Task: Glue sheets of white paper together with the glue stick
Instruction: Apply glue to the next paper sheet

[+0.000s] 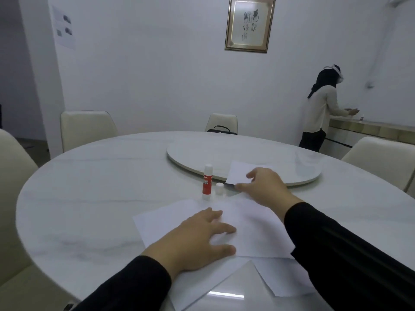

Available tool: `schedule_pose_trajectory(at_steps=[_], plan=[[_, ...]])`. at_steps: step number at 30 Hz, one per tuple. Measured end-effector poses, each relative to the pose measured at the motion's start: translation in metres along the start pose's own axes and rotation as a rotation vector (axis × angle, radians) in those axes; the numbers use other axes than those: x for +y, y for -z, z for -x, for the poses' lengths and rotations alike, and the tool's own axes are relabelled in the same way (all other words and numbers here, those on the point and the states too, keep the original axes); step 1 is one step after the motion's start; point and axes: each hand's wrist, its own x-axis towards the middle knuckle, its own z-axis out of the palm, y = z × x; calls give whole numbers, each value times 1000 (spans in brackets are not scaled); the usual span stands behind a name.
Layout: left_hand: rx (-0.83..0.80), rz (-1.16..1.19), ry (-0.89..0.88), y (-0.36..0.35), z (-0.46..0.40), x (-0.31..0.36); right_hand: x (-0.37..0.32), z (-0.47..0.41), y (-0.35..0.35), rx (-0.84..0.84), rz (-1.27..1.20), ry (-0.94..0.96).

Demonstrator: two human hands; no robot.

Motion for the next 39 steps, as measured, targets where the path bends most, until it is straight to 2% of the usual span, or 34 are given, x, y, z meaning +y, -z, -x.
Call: schedule_pose_trajectory(at_steps=[2,4,8,14,18,22,24,28,33,36,39], plan=[[8,31,0,2,0,-1,-23,-6,-20,-174,-201,-11],[-23,80,-6,5,-1,-5,-34,-12,-42,-231,-251,-31],[-20,49,-25,8,-3,-11,-35,-27,-79,-177,-203,-30],[-35,-12,14,6,-5,-14,-33,-36,-99,-56,-392,3],[-24,-88,53,4,-4,-18,-41,-32,-84,55,-402,177],[-33,-110,68,2,-4,-17,-42,-31,-40,19,-406,216],[-38,-125,60,2,-4,-16,-34,-23,-22,30,-466,182],[-34,-160,106,2,-3,-13,-19,-2,-21,161,-670,48],[-24,-181,165,1,-2,-11,-10,9,-54,12,-1207,-209],[-33,-188,207,4,-2,-15,-7,11,-71,-37,-1218,-239],[-47,-154,221,12,-4,-23,-8,11,-77,1,-1088,-144]])
